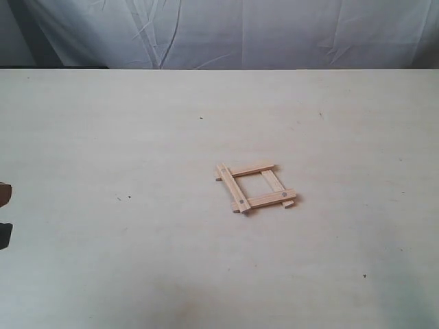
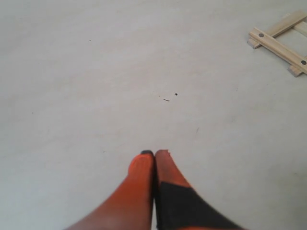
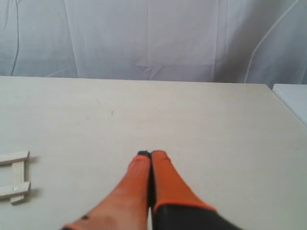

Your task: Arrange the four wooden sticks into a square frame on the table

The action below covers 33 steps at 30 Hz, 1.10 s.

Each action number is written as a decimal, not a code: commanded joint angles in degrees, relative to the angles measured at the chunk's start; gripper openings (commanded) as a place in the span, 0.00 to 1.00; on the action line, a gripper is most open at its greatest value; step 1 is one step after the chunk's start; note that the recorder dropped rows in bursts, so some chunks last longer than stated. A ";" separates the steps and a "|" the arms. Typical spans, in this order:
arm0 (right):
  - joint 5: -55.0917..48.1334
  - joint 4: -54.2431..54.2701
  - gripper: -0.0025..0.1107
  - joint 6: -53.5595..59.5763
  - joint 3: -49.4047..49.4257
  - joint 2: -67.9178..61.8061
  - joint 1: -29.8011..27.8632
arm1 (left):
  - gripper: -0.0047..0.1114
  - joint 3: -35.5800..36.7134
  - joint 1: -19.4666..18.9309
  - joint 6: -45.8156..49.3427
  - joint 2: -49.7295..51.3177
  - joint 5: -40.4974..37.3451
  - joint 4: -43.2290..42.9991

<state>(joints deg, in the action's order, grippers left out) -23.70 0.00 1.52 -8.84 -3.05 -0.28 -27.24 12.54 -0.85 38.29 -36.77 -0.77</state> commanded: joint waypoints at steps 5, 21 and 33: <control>3.51 3.15 0.02 0.04 8.84 3.05 -0.30 | 0.04 0.15 -0.37 -0.29 -0.25 0.79 -0.31; 3.29 3.15 0.02 0.04 8.84 3.05 -0.30 | 0.04 0.15 -0.37 -0.29 -0.25 0.79 -0.31; 3.29 3.15 0.02 0.04 8.84 3.05 -0.30 | 0.04 6.38 -6.82 -0.57 -10.08 11.99 -2.75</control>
<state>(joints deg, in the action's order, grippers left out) -21.27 3.07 1.55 -0.15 -0.40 -0.28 -24.63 8.52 -0.85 33.36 -31.64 -3.52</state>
